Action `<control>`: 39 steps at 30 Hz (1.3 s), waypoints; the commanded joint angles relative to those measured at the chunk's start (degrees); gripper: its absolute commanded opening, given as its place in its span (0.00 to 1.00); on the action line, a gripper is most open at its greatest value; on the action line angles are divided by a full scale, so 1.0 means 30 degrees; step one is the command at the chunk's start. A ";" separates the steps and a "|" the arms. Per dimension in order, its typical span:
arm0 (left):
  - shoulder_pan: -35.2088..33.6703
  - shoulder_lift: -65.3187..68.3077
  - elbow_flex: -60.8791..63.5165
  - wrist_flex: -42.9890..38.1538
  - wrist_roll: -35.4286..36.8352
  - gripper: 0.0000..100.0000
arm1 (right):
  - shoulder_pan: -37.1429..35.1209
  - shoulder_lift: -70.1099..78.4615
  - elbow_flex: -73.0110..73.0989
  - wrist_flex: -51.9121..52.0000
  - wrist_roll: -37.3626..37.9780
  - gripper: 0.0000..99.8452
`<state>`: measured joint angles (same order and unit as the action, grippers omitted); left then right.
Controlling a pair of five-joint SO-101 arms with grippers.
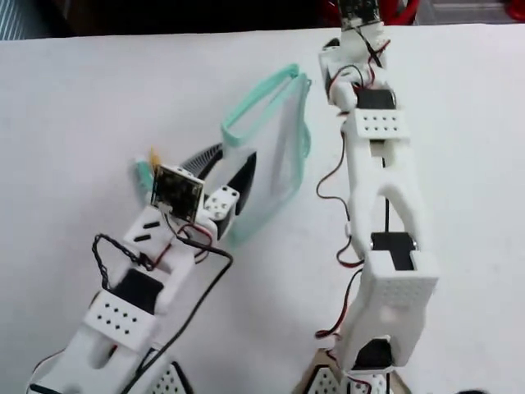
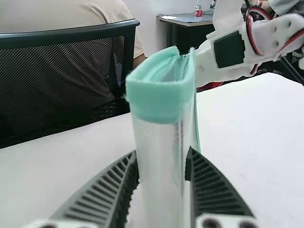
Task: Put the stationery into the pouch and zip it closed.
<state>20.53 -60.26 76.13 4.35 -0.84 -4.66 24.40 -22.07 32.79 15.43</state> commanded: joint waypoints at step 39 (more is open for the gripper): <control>0.1158 0.0132 -0.0205 0.0791 0.0088 0.16 | -0.4908 -0.2154 -1.5883 2.2022 -1.3158 0.26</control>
<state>23.25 -60.35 75.96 5.85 -0.84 -18.11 23.60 -74.73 98.55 -23.52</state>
